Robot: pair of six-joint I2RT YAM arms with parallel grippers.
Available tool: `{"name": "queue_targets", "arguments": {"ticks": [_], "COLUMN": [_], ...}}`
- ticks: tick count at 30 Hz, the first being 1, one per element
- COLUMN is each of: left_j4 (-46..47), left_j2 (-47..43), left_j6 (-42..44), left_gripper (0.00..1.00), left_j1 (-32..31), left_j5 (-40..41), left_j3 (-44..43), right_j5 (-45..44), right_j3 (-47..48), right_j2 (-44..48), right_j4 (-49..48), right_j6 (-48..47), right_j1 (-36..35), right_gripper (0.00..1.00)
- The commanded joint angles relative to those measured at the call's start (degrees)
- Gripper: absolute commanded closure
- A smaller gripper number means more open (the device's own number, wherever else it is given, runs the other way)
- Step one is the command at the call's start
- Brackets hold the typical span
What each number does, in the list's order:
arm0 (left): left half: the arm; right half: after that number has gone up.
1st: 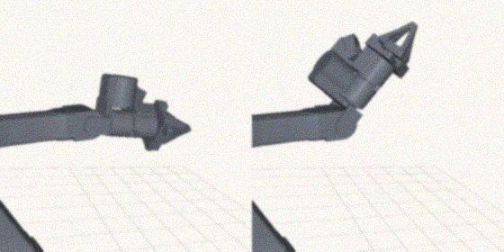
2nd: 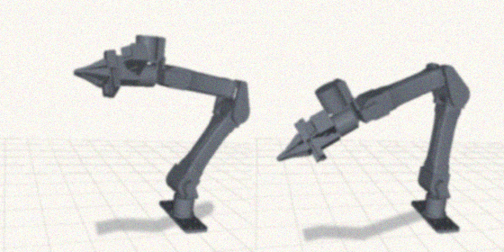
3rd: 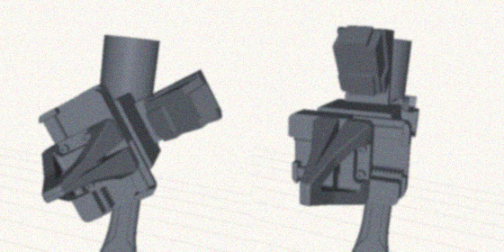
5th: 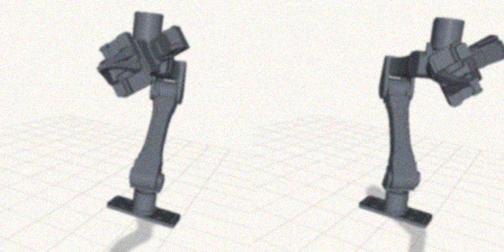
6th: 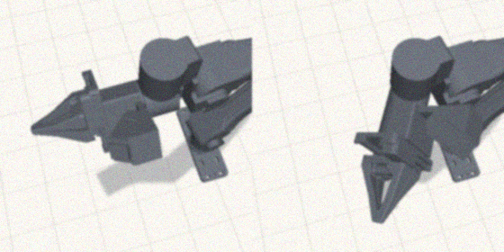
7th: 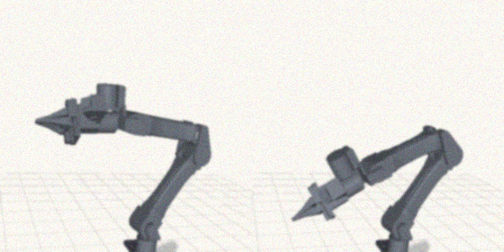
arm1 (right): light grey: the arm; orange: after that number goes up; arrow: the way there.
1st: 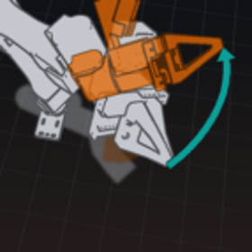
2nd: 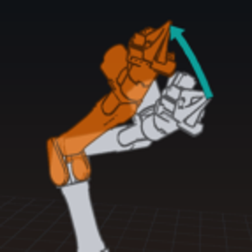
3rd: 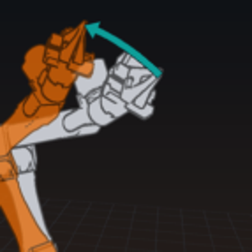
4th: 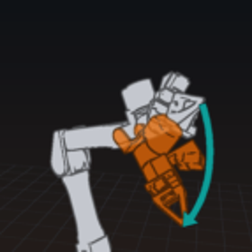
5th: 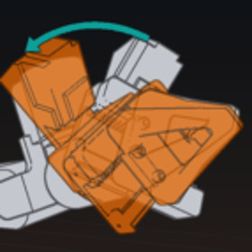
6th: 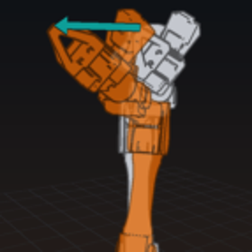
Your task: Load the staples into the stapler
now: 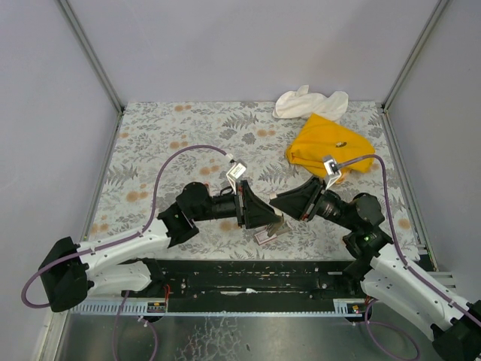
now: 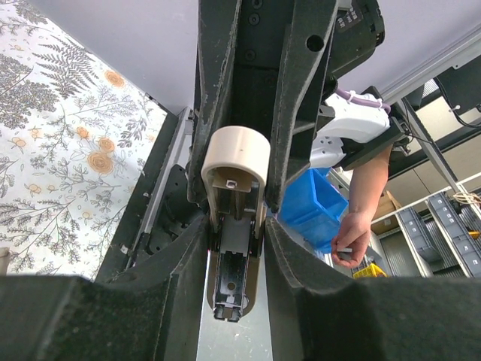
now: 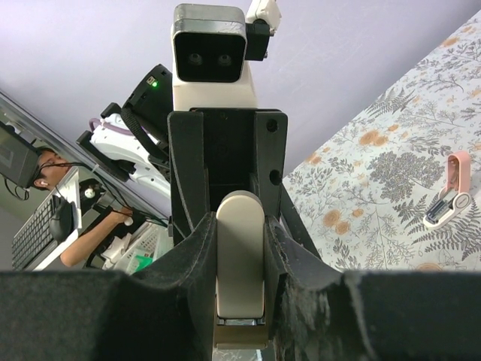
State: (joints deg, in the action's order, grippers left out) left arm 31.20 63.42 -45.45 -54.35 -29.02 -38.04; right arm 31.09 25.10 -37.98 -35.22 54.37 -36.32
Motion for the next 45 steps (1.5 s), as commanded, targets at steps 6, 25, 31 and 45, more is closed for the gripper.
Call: {"name": "queue_targets", "arguments": {"ticks": [6,25,31,45], "left_j4": [-6.91,-48.64,-45.18,-40.28], "left_j2": [-3.36,9.57,17.15,28.27], "left_j6": [1.85,11.00,7.34,8.43], "left_gripper": [1.00,1.00,1.00,1.00], "left_j1": [-0.15,6.54,6.88,9.09], "left_j5": [8.95,47.88,53.85,60.76], "left_j3": [1.26,-8.28,-8.15,-11.22], "right_j5": [-4.73,-31.11,-31.34,-32.69], "right_j3": [4.78,9.03,6.77,5.81], "right_j2": [5.06,3.21,1.82,0.37], "right_j4": [12.31,52.57,51.03,49.24], "right_j6": [-6.88,-17.39,-17.58,-17.62], "right_j1": [0.19,0.20,0.19,0.19], "right_gripper": [0.03,0.01,0.01,0.01]}}
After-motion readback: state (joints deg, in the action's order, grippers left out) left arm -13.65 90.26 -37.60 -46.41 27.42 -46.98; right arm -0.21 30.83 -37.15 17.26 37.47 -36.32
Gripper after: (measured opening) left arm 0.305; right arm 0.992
